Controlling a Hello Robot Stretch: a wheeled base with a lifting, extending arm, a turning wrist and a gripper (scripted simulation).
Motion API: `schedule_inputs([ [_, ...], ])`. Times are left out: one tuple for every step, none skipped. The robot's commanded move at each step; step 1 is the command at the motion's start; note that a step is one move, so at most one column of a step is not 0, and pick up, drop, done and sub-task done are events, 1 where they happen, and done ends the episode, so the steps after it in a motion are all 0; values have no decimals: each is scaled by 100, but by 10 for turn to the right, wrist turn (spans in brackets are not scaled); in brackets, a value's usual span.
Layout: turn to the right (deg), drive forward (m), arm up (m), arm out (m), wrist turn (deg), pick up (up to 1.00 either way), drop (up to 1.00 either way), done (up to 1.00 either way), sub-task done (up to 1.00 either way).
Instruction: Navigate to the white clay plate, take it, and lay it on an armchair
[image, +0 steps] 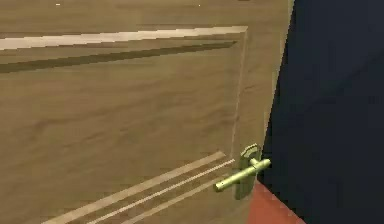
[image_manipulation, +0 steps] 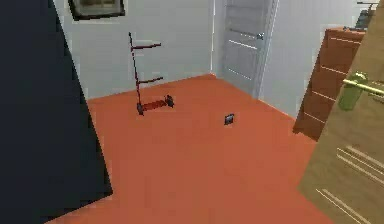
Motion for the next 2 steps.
schedule_inputs([
  [-450, 0, 0, 0, 0, 0, 0, 0, 0],
  [-450, 0, 0, 0, 0, 0, 0, 0, 0],
])
